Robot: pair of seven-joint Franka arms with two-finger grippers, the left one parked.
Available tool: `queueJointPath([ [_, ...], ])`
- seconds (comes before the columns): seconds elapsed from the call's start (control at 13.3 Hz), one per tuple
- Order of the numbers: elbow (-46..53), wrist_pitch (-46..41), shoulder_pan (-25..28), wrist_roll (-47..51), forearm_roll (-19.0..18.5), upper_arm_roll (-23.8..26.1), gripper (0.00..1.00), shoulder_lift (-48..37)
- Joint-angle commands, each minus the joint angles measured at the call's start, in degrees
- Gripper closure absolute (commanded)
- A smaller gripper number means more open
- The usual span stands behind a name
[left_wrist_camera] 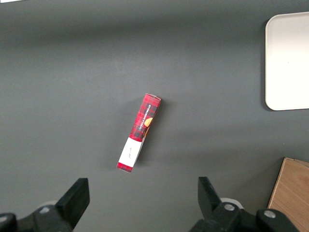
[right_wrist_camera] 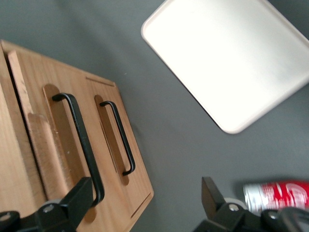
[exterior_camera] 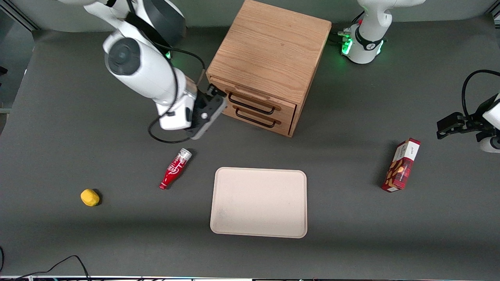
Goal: Open upper drawer
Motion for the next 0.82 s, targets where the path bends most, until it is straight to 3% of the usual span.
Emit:
queueJointPath([
  [0.0, 2.7, 0.4, 3.7, -3.8, -4.3, 0.8, 0.0, 5.7],
  [0.75, -1.2, 4.5, 6.3, -3.9, -6.5, 1.6, 0.0, 7.2],
])
